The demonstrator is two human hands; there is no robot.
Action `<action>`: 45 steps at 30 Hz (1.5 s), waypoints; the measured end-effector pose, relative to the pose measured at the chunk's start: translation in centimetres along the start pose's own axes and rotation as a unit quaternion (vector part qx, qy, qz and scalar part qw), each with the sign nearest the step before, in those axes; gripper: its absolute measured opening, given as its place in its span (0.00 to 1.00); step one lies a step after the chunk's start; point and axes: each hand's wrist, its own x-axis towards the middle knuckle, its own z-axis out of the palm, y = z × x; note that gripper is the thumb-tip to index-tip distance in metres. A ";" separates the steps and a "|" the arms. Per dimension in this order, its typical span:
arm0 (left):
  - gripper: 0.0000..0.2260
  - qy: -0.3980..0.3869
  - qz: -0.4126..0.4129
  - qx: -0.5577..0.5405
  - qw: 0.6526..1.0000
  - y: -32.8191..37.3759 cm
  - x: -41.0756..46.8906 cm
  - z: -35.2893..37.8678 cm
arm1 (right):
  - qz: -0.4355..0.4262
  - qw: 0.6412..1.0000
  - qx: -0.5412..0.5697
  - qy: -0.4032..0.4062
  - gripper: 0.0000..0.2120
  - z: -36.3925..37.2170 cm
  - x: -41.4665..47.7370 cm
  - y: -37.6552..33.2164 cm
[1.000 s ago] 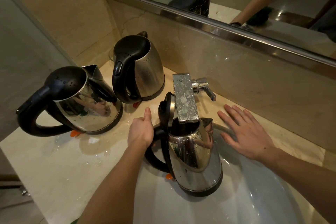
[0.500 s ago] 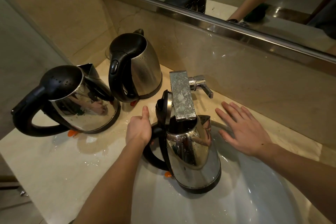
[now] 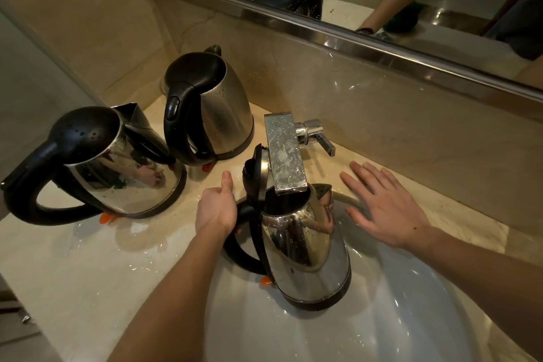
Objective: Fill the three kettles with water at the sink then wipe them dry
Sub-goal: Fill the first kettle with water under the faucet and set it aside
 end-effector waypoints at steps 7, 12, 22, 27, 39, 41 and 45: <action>0.26 -0.002 -0.006 -0.003 1.000 0.0 0.0 0.0 | 0.000 1.000 0.003 -0.001 0.35 0.1 0.0 0.0; 0.27 -0.003 -0.006 -0.007 1.000 -0.1 0.1 0.0 | 0.004 1.000 0.000 -0.002 0.34 0.0 0.0 0.0; 0.27 0.000 -0.006 -0.003 1.000 -0.1 0.1 0.0 | 0.003 1.000 -0.003 -0.001 0.33 0.1 0.0 0.0; 0.26 0.002 -0.006 -0.002 1.000 -0.1 0.0 0.0 | 0.000 1.000 -0.001 -0.002 0.34 0.0 0.0 0.0; 0.27 0.002 -0.006 -0.010 1.000 -0.1 0.1 0.0 | 0.000 1.000 -0.002 -0.002 0.34 0.2 0.0 0.0; 0.26 0.004 0.000 -0.008 1.000 0.0 0.0 0.0 | 0.000 1.000 -0.001 0.000 0.34 0.3 0.0 0.0; 0.26 0.002 0.004 -0.003 1.000 0.0 0.0 0.1 | 0.001 1.000 -0.002 -0.002 0.34 0.2 0.0 0.0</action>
